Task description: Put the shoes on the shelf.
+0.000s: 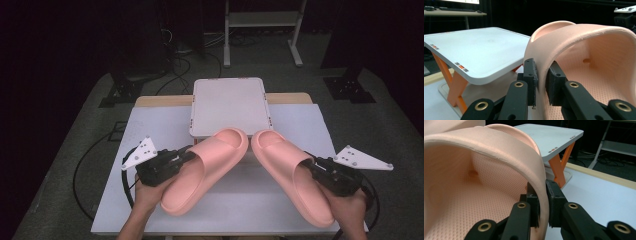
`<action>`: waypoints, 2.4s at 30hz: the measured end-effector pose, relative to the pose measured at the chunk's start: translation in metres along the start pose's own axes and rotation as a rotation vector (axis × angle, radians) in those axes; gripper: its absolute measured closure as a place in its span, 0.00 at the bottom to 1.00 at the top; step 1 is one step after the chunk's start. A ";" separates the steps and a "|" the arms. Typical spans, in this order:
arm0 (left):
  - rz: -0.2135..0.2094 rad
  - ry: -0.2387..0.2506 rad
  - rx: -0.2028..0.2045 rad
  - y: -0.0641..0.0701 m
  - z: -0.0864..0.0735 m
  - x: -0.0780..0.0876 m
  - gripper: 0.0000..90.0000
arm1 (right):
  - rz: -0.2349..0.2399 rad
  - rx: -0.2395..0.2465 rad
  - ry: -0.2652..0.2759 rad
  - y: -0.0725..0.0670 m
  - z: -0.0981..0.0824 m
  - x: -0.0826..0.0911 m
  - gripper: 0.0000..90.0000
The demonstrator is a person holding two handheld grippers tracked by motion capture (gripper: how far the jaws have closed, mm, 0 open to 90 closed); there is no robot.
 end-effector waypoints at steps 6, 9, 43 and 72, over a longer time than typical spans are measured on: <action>0.011 0.001 0.010 -0.010 0.006 -0.004 0.89 | 0.004 0.001 -0.003 0.004 0.007 -0.009 0.90; 0.014 0.000 0.013 -0.014 0.009 -0.006 0.89 | 0.006 0.001 -0.002 0.006 0.011 -0.015 0.90; 0.058 -0.025 0.029 -0.063 0.032 -0.043 0.89 | -0.002 0.007 -0.013 0.031 0.048 -0.056 0.90; 0.150 -0.080 0.038 -0.111 0.045 -0.080 0.89 | -0.049 0.013 -0.047 0.059 0.074 -0.105 0.90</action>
Point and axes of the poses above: each handheld gripper's, and its own axes: x roughly backward along the jaws, z roughly out of its top, y roughly to its right, the point moved 10 cm from there along -x, roughly forward along the jaws, and after that the axes turned 11 degrees about y, right-handed, at the moved point
